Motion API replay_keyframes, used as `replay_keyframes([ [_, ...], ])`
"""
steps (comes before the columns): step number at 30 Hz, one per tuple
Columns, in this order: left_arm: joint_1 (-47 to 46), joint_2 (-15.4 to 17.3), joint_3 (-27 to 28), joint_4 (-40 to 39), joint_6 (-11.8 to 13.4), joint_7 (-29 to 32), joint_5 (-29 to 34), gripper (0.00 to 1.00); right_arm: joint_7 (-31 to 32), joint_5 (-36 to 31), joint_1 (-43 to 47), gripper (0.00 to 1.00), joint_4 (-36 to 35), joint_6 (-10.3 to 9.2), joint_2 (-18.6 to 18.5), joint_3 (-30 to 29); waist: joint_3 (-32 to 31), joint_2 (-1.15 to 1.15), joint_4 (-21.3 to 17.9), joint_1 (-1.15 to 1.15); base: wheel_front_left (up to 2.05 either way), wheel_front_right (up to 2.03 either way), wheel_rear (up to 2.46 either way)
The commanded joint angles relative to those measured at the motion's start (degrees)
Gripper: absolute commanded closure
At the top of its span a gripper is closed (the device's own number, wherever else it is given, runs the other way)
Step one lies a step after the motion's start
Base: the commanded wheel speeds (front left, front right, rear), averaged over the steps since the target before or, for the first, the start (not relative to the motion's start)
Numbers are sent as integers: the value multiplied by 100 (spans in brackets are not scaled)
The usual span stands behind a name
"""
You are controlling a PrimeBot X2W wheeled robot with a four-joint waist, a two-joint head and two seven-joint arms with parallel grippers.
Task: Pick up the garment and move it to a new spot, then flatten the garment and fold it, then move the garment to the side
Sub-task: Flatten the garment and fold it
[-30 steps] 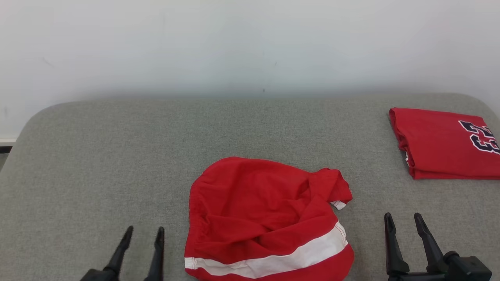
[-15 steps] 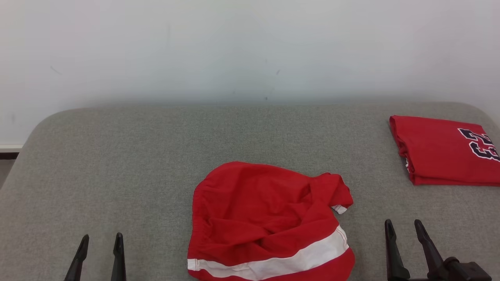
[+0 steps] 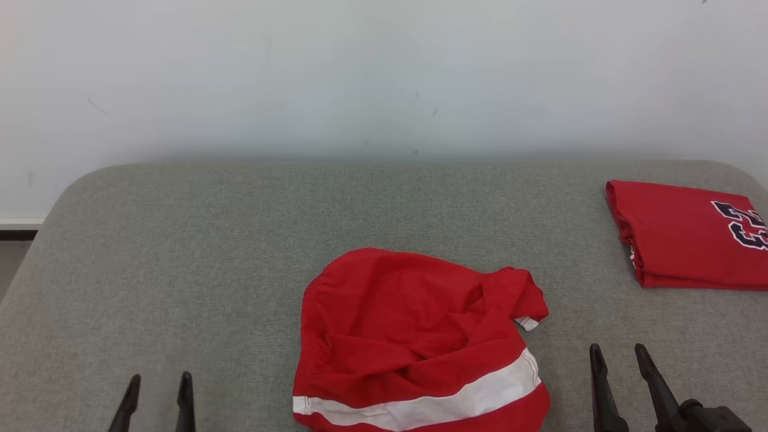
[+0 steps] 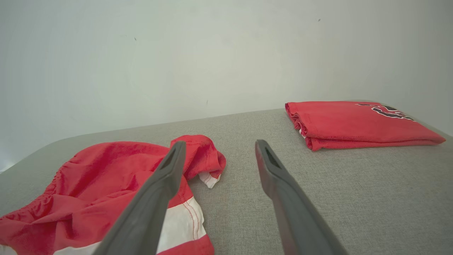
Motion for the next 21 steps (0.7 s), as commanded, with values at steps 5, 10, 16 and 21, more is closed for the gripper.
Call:
replay_keyframes([
  [5,-122,90,-330,139,-47,-16,-28,0,-25,29,-74,0,103,-15,-155,114,22,0,28,0,0,0,0],
  [10,-354,352,-1032,379,-42,-17,-191,0,11,41,-294,0,450,-15,-428,386,87,0,32,0,0,0,0],
  [16,-785,726,-2068,935,-38,-16,-610,0,168,88,-712,0,1108,-15,-788,885,252,0,21,0,0,0,0],
  [21,-1147,967,-2682,1397,-39,-16,-903,0,192,226,-1075,0,1601,-15,-1006,1297,401,0,6,0,0,0,0],
])
